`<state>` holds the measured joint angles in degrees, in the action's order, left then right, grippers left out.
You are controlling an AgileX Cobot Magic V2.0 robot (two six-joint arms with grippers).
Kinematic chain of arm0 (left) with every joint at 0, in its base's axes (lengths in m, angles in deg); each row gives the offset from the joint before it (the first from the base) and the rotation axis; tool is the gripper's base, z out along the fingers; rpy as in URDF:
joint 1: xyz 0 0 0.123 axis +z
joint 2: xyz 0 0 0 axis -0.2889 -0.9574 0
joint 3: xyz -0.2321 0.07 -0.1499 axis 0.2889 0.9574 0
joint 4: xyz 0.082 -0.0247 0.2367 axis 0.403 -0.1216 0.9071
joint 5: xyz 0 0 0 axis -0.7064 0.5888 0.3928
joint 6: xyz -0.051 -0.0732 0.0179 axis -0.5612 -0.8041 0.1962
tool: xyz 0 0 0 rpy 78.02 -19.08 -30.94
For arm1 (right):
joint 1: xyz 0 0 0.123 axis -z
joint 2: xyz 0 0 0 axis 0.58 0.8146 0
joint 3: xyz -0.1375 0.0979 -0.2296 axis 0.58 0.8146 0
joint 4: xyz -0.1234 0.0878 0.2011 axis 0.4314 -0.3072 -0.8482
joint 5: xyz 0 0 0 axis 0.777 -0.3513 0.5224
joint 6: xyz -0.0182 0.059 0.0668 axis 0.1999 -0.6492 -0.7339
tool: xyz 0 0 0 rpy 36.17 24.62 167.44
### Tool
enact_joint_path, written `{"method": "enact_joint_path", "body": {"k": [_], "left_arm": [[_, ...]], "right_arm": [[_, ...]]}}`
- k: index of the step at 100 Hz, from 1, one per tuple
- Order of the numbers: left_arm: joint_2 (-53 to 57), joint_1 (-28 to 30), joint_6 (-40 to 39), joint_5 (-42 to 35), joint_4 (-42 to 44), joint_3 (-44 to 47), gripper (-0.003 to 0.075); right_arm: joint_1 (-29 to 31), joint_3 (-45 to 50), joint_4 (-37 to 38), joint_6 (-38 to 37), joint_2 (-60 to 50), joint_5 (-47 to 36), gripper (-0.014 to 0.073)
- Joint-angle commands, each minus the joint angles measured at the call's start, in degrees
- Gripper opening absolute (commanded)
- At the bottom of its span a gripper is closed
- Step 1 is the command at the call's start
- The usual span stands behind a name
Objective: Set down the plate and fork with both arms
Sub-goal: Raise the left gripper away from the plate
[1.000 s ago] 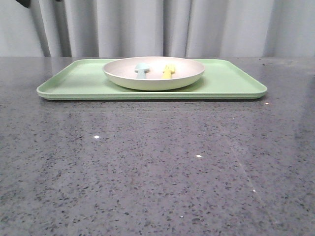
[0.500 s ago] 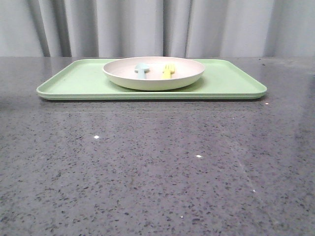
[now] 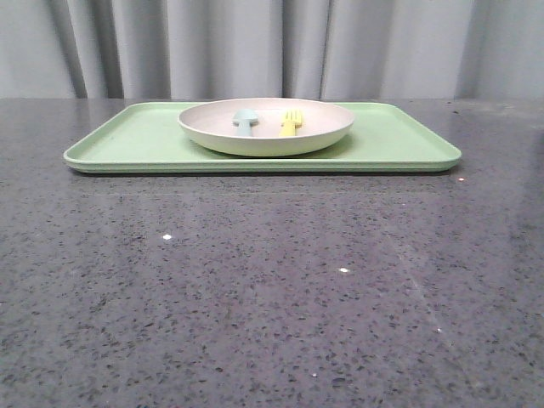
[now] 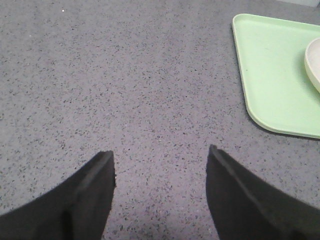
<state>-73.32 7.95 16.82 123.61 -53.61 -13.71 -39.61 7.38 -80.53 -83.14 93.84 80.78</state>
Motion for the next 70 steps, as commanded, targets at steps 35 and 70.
{"method": "enact_joint_path", "body": {"k": [35,70], "left_arm": [[1.7,0.1,-0.6,-0.4,0.4,-0.8,0.0399],[1.7,0.1,-0.6,-0.5,0.4,-0.8,0.0399]], "right_arm": [[-0.1,-6.3,-11.4,3.2,10.1,-7.8,0.051],[-8.0,-23.5,-11.9,3.6,30.6,-8.5,0.051]]}}
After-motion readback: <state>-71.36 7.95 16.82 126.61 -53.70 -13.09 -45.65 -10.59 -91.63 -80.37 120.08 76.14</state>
